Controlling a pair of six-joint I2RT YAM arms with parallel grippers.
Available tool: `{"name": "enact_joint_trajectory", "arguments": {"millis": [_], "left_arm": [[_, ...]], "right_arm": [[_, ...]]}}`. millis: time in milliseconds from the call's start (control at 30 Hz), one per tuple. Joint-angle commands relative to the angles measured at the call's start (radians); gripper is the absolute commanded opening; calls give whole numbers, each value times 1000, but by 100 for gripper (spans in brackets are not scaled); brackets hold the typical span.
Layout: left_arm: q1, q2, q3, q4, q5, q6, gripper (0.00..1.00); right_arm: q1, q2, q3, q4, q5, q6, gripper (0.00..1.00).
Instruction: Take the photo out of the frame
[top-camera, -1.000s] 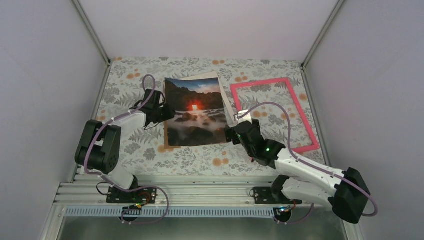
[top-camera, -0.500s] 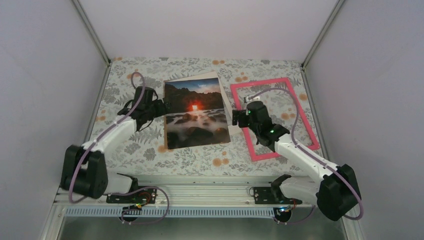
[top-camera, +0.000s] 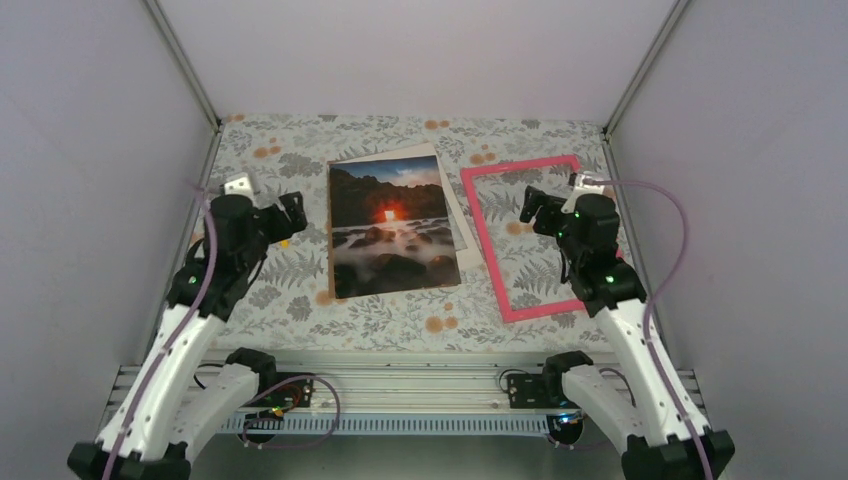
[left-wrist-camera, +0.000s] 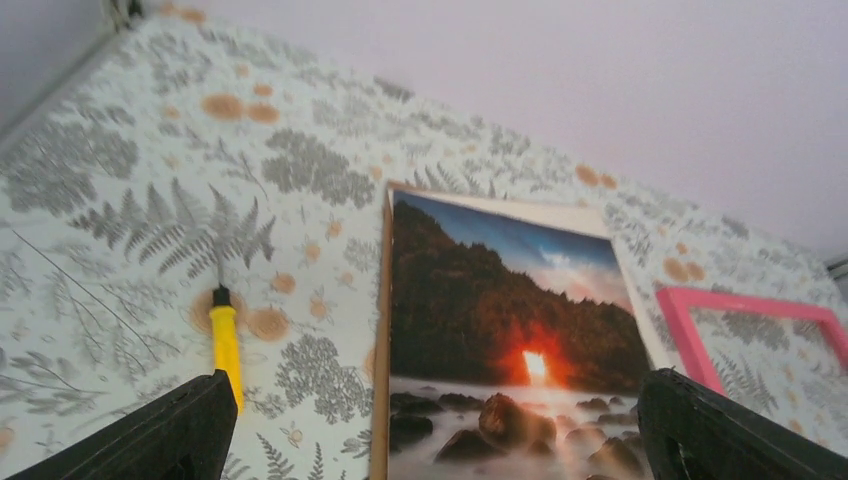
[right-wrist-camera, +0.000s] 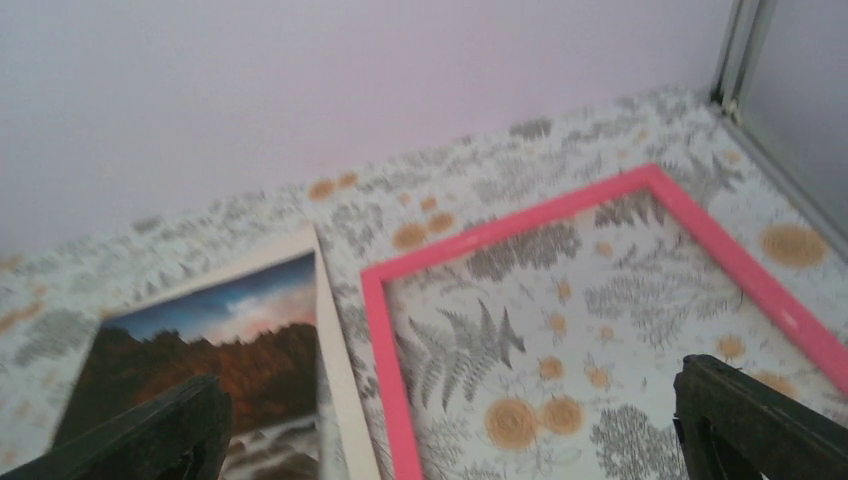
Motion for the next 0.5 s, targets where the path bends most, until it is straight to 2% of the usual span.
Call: {"name": "enact_joint_trajectory", "arguments": {"millis": [0,233,467], "left_arm": [[3,-133,68,-78,-84,81,100],[2,-257,-35,23,-160,104,100],[4,-170,-47,14,-163,95,100]], "right_arm": [[-5,-92,52,-62,14,8,100],[-6,-195,-35,24,63,16,100],[-5,-216,-87,71,68,18,100]]}}
